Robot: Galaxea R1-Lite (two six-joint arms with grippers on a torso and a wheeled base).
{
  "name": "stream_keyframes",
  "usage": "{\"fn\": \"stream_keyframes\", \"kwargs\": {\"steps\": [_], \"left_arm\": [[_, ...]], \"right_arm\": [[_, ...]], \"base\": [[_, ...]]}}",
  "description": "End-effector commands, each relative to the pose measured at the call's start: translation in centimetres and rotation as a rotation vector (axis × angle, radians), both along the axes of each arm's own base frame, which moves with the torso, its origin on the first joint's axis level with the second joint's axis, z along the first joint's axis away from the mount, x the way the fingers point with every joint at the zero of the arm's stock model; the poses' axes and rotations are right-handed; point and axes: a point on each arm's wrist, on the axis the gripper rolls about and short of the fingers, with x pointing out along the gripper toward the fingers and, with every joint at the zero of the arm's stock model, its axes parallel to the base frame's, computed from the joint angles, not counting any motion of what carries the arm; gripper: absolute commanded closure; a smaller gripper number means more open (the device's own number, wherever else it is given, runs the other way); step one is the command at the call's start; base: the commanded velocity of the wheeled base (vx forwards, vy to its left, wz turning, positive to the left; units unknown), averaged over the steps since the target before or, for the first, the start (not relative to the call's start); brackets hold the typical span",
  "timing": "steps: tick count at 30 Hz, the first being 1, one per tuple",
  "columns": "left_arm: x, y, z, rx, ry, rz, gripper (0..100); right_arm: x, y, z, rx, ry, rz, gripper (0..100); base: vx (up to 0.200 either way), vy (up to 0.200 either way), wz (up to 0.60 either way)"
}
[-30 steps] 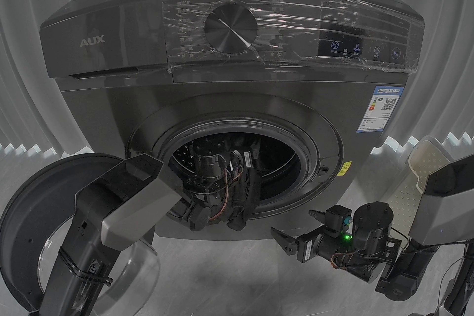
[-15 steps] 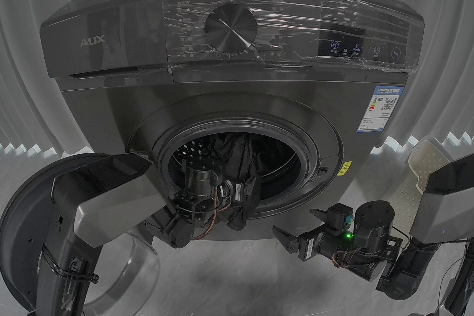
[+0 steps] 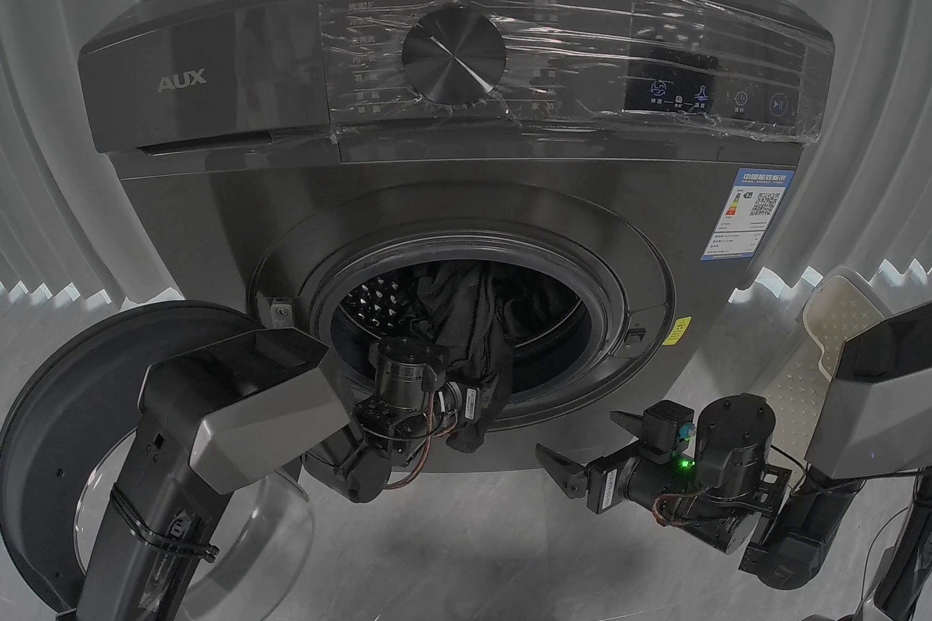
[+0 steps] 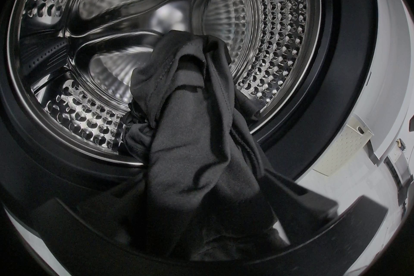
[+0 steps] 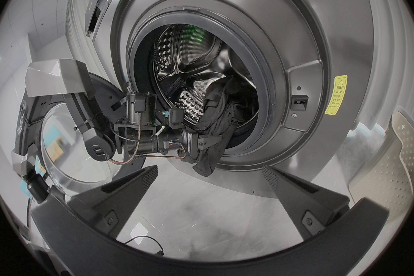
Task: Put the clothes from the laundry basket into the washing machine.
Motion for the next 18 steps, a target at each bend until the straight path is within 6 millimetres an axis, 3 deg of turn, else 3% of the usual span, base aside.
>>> {"fn": "stream_keyframes", "kwargs": {"steps": [1, 4, 9, 18], "left_arm": [[0.3, -0.1, -0.9, -0.001, 0.004, 0.002, 100], [1.2, -0.5, 0.3, -0.048, -0.038, 0.012, 100], [5.1, -1.8, 4.0, -0.209, -0.207, 0.126, 100], [7.1, -2.6, 5.3, -0.271, -0.305, 0.160, 100]], "right_arm": [[0.0, 0.0, 0.0, 0.001, -0.001, 0.000, 0], [0.1, 0.1, 0.0, 0.002, -0.002, 0.003, 0], [0.1, 0.2, -0.1, 0.002, -0.002, 0.005, 0], [0.1, 0.3, 0.0, 0.005, -0.003, 0.009, 0]], "base": [[0.000, 0.000, 0.00], [0.000, 0.000, 0.00], [0.000, 0.000, 0.00], [0.000, 0.000, 0.00]]}}
